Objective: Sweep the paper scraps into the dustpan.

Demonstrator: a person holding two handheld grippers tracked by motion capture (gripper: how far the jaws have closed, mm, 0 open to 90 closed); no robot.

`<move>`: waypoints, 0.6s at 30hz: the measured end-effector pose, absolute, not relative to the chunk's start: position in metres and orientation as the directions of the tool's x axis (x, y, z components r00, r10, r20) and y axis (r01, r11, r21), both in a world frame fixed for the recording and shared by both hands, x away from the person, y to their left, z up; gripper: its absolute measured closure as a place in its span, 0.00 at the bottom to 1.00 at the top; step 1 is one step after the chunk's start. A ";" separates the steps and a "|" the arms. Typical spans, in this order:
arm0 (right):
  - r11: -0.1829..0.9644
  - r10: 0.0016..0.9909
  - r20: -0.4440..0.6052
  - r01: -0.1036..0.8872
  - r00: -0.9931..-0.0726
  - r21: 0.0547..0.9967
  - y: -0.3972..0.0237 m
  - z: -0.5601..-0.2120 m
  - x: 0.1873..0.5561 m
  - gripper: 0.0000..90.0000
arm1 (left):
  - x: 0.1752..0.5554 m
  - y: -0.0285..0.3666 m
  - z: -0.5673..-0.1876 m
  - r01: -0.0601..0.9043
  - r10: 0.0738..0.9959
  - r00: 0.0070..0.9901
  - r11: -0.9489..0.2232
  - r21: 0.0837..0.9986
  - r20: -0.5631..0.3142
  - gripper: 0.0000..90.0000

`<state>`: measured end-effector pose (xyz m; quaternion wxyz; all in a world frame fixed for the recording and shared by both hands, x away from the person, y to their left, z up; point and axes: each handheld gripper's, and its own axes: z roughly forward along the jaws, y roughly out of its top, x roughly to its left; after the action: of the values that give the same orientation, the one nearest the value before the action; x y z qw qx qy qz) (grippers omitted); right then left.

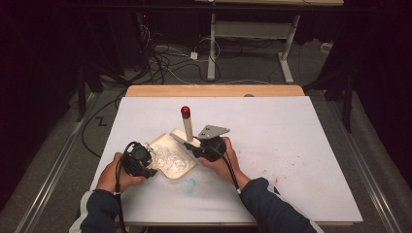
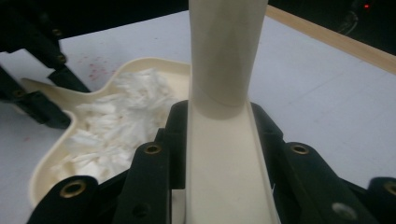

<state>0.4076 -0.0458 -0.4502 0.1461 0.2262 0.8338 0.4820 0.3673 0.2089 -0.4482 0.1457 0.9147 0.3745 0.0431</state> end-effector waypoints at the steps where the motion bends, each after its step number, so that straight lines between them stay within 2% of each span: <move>1: 0.429 0.495 -0.006 0.238 -0.869 0.872 -0.046 -0.449 0.406 0.76 | 0.367 0.209 -0.448 0.671 0.696 0.717 -0.678 0.300 -0.030 0.70; 8: 0.415 0.459 -0.039 0.175 -0.887 0.893 -0.051 -0.431 0.386 0.76 | 0.367 0.209 -0.448 0.671 0.697 0.716 -0.677 0.302 -0.030 0.70; 14: 0.377 0.510 -0.059 0.161 -0.858 0.912 -0.063 -0.419 0.392 0.76 | 0.367 0.210 -0.448 0.680 0.701 0.712 -0.669 0.301 -0.049 0.70; 18: 0.365 0.553 -0.046 0.192 -0.832 0.911 -0.071 -0.421 0.401 0.76 | 0.367 0.210 -0.448 0.681 0.703 0.709 -0.666 0.304 -0.051 0.70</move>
<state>0.4013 -0.0710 -0.4206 0.1755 0.2305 0.8073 0.5142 0.3670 0.2103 -0.4485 0.1520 0.9119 0.3795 0.0352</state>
